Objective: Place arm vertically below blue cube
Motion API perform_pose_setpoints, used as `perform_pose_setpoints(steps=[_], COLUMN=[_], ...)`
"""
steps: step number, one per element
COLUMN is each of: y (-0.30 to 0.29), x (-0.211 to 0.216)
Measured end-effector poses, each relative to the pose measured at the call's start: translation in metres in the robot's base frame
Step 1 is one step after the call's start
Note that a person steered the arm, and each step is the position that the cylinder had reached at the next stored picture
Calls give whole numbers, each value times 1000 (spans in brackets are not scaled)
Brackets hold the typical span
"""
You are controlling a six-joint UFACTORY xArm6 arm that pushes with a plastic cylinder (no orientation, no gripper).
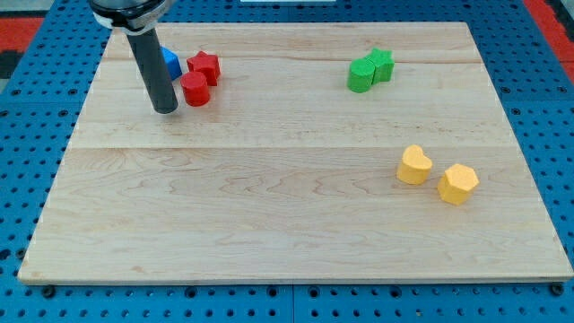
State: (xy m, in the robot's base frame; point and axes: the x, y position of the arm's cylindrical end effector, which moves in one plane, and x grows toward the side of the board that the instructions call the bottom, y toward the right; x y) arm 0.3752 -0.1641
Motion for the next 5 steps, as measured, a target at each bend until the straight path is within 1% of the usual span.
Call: perform_pose_setpoints(steps=[1, 2, 3, 4, 5], y=[-8, -34, -36, -30, -13], x=[1, -15, -24, -24, -24])
